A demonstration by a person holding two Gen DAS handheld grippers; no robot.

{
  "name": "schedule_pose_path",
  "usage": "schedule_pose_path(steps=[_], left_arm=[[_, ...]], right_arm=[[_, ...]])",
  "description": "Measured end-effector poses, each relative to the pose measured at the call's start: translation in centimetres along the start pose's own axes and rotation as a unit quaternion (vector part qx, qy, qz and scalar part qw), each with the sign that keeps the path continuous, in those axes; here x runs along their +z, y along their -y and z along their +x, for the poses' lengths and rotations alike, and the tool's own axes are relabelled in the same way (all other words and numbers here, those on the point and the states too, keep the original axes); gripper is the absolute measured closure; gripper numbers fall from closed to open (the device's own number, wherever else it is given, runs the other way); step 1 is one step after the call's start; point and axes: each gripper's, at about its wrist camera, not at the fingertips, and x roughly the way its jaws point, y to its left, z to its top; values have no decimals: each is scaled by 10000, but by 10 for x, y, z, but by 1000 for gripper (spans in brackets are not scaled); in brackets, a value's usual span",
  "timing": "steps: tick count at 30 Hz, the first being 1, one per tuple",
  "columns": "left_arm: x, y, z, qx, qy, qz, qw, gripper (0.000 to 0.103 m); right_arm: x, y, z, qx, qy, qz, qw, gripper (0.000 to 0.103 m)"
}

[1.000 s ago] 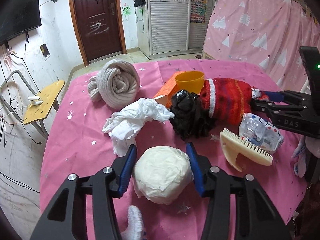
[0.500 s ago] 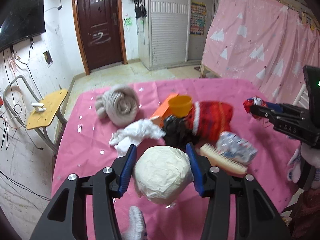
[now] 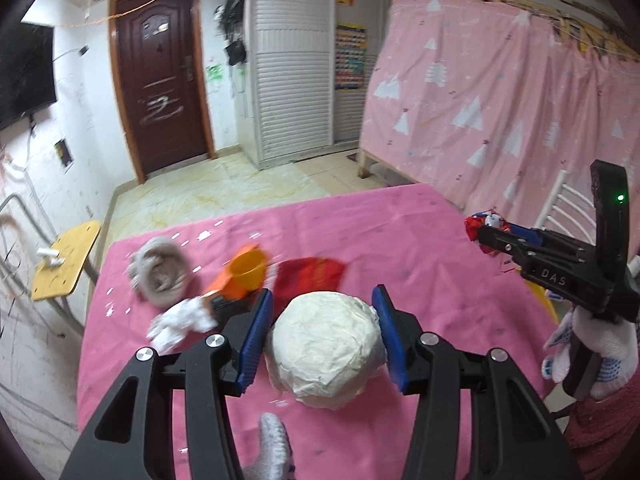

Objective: Collect trash
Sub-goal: 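Grasp the red Hello Kitty wrapper with the right gripper while the left gripper grasps the white paper ball, then carry wrapper and paper ball to the yellow bucket and release both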

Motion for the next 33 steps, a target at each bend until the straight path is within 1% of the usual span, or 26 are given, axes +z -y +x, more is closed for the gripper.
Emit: schedule_pose_path(steps=[5,8,11,14,21,22,24,26,30,33], left_arm=[[17,46,3,-262,66,317,9991,60],[24,70,9,-388,51,451,9982,60],[29,102,17,-520,32,629,9967,60],[35,133,27,-722,-9,822,9940,60],[48,196,51,-1196,-200,1025,9873,60],[51,208,58,-1254,-227,1067,9861,60],[56,223,67,-1353,-291,1092,9843,60],[59,237,78,-1410,-375,1097,9832,60],[63,259,98,-1449,-569,1099,9817,60],[61,271,109,-1509,-709,1093,9799,60]], right_arm=[[-10,37,-22,-170,143,308,9993,62],[-18,61,-35,-284,233,513,9980,62],[-26,89,-47,-428,311,750,9958,62],[-34,114,-55,-575,353,965,9930,62],[-52,153,-59,-811,316,1278,9880,61],[-54,157,-58,-834,303,1317,9873,60],[-59,167,-54,-868,234,1399,9861,52],[-62,175,-52,-923,222,1489,9843,39],[-68,193,-59,-988,290,1740,9793,38],[-72,209,-70,-1094,440,1972,9732,38]])
